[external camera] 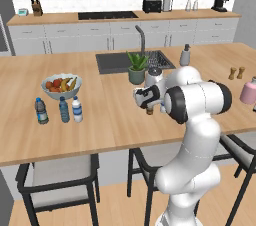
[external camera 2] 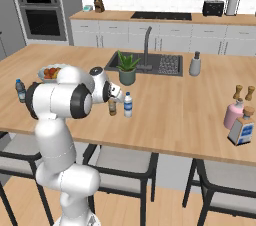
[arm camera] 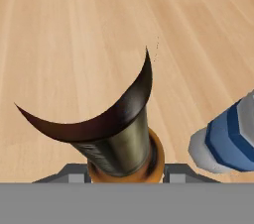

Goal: Move the plastic bottles in the middle to the plastics group, and the glass bottles in the middle to the glass group.

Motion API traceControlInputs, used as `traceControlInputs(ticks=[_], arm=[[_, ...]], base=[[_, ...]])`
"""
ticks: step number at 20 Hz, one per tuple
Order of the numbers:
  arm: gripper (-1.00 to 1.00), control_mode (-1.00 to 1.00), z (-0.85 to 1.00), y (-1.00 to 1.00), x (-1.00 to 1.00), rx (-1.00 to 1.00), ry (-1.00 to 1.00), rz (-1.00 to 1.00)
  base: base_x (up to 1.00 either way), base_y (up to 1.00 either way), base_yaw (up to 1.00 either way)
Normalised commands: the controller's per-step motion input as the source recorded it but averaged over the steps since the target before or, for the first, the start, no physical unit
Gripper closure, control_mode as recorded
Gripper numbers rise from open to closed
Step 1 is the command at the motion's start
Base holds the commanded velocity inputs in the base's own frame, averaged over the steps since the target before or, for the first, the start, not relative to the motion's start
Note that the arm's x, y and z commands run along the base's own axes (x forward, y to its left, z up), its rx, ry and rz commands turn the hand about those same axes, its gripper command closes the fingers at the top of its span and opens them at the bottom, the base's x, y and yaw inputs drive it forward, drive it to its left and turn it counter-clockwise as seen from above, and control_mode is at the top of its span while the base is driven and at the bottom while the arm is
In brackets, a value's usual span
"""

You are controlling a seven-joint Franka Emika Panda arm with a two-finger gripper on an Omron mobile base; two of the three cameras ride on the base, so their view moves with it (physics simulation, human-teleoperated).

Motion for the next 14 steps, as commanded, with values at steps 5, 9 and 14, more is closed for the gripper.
traceControlInputs(ticks=[5, 9, 14], arm=[[1.00, -1.00, 0.00, -0.08, -0.04, 0.00, -0.02, 0.00], [1.00, -1.00, 0.25, -0.02, -0.47, 0.00, -0.12, 0.02], [1.00, -1.00, 0.51, 0.05, -0.83, 0.00, -0.06, 0.10]], base=[[0.00, 0.00, 0.00], [0.00, 0.00, 0.00], [0.00, 0.00, 0.00]])
